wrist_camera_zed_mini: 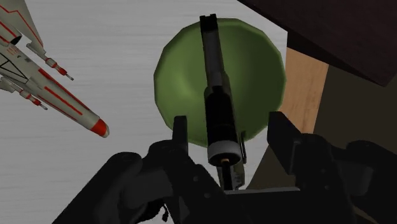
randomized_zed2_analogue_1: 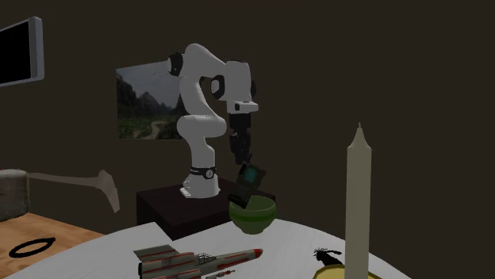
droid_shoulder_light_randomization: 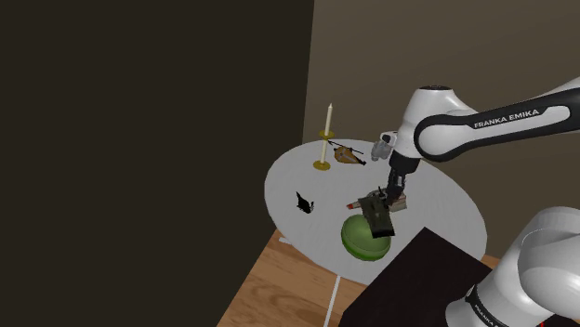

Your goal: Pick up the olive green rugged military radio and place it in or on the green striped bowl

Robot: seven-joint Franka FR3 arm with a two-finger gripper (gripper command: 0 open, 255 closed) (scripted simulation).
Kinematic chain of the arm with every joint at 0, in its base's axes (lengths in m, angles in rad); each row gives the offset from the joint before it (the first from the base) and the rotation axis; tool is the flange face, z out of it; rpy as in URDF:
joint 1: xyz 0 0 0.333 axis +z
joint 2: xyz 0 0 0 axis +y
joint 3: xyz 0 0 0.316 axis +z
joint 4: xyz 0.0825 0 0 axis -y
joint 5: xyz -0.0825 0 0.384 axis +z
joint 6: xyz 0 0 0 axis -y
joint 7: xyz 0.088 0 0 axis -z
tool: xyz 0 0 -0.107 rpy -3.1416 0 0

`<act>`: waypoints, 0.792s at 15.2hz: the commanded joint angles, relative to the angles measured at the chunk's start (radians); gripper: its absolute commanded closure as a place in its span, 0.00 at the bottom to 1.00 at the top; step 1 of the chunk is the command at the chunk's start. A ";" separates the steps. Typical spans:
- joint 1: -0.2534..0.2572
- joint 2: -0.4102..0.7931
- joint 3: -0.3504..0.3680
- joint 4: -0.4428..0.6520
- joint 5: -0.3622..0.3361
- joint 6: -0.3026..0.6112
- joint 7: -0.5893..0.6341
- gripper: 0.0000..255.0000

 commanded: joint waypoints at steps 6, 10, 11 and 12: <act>-0.002 -0.022 0.003 0.021 -0.001 -0.043 0.001 0.00; -0.005 -0.071 0.010 0.087 -0.001 -0.157 0.004 0.00; -0.005 -0.071 0.010 0.087 -0.001 -0.157 0.004 0.00; -0.005 -0.071 0.010 0.087 -0.001 -0.157 0.004 0.00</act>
